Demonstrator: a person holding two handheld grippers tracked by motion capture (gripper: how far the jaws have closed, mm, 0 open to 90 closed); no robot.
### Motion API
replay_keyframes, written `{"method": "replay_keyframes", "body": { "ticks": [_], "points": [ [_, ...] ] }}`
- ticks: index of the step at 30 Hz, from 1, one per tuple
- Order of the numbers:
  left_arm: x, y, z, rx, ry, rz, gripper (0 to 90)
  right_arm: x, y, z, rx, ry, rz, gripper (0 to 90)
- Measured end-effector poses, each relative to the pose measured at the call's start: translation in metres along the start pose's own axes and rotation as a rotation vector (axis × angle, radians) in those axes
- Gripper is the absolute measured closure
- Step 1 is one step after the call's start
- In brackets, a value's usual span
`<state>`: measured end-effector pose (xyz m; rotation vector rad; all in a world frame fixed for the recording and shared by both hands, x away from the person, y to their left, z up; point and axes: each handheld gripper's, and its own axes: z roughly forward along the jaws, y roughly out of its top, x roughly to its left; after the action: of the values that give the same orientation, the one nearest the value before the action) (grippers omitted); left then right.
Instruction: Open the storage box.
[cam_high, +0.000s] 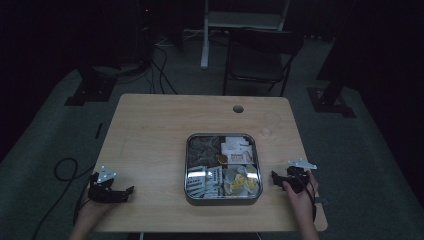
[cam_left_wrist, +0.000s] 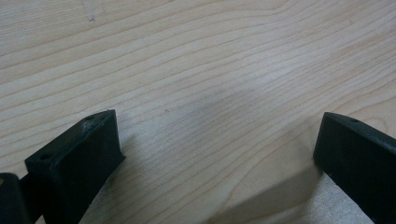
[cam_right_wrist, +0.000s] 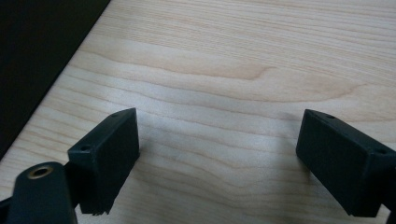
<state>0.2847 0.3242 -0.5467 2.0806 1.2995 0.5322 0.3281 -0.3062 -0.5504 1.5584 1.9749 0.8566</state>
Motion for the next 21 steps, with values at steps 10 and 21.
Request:
{"method": "replay_keyframes", "body": {
  "ticks": [10,21],
  "points": [
    [0.0006,-0.0003,-0.0003,0.001,-0.004,0.004,1.2,0.0003,0.0014,0.0016,0.002,0.001,0.0,11.6],
    [0.0016,0.0005,-0.0002,0.005,-0.013,0.015,1.3,0.0003,0.0016,0.0017,0.003,0.0,-0.001,11.6]
  ]
}}
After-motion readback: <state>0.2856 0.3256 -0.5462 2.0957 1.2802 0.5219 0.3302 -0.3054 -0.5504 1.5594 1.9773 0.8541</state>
